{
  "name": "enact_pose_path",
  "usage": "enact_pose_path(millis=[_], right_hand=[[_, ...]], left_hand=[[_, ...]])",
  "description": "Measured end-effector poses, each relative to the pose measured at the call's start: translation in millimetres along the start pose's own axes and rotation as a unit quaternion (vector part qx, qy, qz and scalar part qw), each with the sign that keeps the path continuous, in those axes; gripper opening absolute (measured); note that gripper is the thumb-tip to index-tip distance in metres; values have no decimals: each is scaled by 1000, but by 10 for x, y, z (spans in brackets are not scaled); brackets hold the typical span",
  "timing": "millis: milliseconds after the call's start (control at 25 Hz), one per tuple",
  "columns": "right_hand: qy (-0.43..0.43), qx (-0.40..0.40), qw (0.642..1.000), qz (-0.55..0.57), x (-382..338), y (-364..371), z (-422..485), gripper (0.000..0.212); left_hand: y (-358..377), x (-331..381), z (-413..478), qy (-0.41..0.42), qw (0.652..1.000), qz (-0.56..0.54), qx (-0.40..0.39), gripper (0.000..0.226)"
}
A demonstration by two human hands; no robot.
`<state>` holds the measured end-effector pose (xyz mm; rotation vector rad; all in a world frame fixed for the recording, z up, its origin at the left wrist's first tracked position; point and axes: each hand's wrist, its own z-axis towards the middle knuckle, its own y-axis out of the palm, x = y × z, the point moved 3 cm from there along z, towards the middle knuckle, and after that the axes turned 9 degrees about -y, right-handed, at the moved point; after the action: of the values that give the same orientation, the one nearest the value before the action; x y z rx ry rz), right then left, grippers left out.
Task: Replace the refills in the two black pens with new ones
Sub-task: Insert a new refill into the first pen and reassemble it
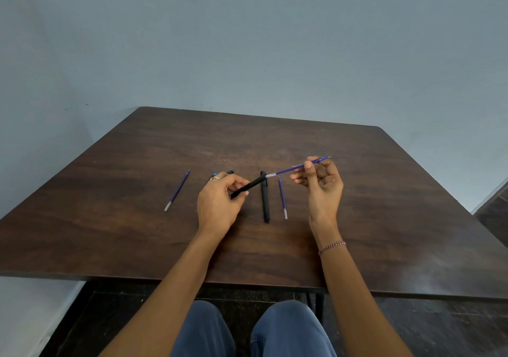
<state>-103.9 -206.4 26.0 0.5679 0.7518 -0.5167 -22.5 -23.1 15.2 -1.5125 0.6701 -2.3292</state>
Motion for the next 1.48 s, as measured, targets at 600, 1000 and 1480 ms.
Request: enact_pose_path(millis=[600, 1000, 1480], right_hand=[[17, -118, 985, -124, 97, 90, -68, 4], [2, -141, 980, -142, 61, 121, -90, 7], [-5, -117, 983, -145, 64, 85, -67, 6]], left_hand=[[4, 45, -40, 39, 999, 20, -6, 23], [31, 30, -12, 47, 999, -3, -1, 25], [17, 11, -5, 30, 1000, 0, 0, 25]])
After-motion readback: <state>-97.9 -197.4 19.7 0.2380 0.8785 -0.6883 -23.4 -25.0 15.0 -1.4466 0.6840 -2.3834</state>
